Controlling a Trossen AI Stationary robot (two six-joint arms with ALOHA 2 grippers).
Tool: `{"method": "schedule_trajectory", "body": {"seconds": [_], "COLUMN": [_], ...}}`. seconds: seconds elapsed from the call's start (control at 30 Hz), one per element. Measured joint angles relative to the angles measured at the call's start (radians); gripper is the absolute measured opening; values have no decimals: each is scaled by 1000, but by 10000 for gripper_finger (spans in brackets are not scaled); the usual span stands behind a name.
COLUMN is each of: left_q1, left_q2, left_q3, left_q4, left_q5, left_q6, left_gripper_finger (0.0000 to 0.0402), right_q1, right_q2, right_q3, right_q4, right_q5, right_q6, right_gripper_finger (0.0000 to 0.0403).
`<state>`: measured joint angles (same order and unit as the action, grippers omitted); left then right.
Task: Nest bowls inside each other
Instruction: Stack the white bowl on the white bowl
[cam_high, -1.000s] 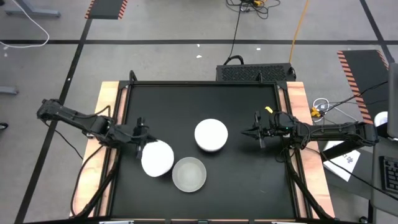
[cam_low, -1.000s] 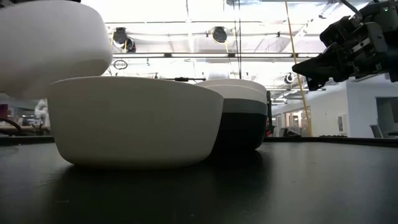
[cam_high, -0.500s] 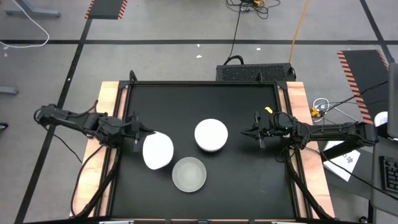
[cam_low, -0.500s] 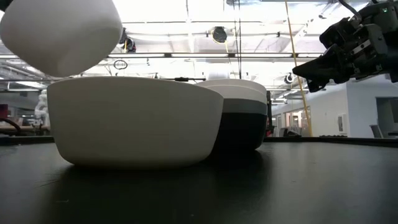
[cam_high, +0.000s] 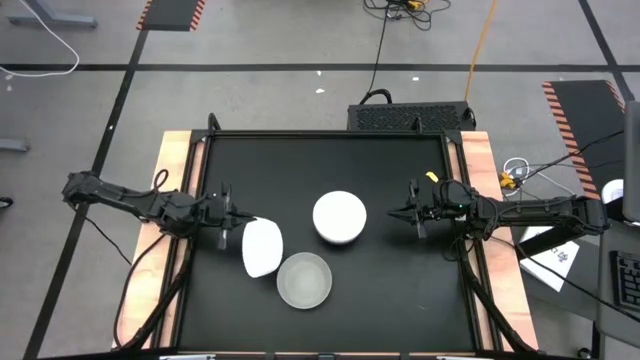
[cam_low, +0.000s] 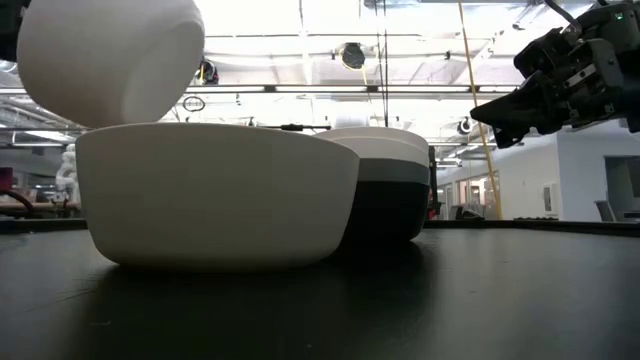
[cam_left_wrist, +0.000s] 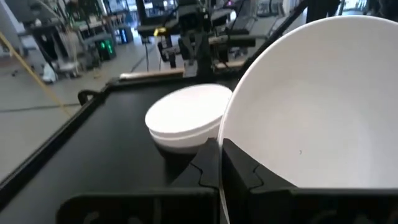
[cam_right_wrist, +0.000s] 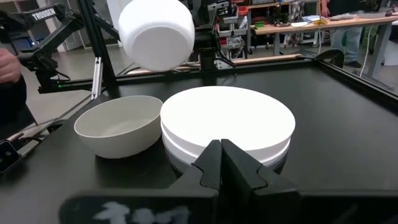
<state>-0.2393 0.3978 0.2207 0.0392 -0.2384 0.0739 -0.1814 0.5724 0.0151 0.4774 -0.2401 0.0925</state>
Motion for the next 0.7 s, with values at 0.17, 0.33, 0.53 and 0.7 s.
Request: {"method": "schedule_trajectory", "body": {"seconds": [0.17,0.33,0.53,0.7], "left_q1": [41,135,304,477], "left_q2": [1,24,76,175], "left_q3": [-25,-26,-26,12], "left_q4": [47,125,275,337], "left_q5": [7,116,311,478], "left_q6": [11,56,102,94], "left_gripper_finger": [1,1,1,1], "right_q1": [0,0,0,0], "right_q2": [0,0,0,0], "right_q3": [0,0,0,0], "right_q4": [3,23,31,31], "right_q5": [0,3,4,5], "right_q6": [0,-6,-3,-3], "right_gripper_finger": [0,0,0,0]}}
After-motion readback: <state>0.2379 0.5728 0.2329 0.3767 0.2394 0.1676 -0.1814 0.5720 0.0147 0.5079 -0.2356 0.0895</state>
